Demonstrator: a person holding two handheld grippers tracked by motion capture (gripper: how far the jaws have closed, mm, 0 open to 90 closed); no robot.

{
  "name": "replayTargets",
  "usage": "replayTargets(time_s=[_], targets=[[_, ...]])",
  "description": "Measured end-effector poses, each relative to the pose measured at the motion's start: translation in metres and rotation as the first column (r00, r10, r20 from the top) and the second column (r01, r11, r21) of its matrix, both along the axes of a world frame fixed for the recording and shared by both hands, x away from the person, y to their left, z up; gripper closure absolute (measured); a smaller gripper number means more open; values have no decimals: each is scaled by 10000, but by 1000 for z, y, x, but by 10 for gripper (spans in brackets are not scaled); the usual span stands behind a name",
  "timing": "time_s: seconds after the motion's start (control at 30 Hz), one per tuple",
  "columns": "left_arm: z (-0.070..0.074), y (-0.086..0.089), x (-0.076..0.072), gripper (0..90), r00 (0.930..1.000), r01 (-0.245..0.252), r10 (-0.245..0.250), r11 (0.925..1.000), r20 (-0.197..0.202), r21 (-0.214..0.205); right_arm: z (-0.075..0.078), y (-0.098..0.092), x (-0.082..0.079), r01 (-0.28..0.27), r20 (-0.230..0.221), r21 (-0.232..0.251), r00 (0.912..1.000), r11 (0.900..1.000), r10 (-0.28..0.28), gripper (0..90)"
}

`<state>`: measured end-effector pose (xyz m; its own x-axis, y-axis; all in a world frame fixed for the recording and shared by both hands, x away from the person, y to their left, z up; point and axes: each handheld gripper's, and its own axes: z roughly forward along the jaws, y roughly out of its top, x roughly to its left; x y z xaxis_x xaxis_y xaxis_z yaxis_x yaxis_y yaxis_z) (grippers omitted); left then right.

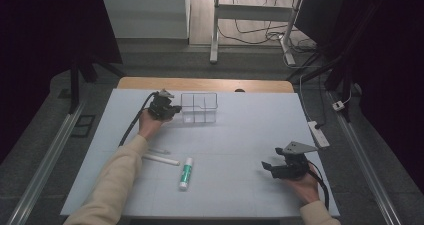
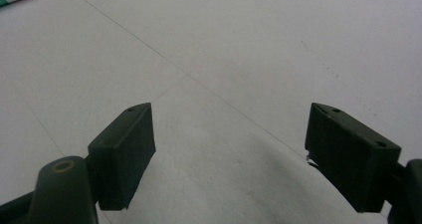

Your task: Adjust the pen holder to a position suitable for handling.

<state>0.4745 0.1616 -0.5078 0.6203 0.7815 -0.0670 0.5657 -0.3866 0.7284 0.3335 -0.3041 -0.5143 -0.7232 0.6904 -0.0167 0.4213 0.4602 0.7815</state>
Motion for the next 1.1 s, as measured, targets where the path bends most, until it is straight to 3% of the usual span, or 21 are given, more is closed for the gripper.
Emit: replayTargets(time_s=[0.77,1.1], targets=[[-2,-33,7,886,9977,681,-681,9976,24,120,0,-1,-1,82,28,-5,10000,10000,-82,187],[2,-31,5,888,9971,748,-749,9972,140,65,0,-2,-1,101,38,-14,9999,9999,-101,187]])
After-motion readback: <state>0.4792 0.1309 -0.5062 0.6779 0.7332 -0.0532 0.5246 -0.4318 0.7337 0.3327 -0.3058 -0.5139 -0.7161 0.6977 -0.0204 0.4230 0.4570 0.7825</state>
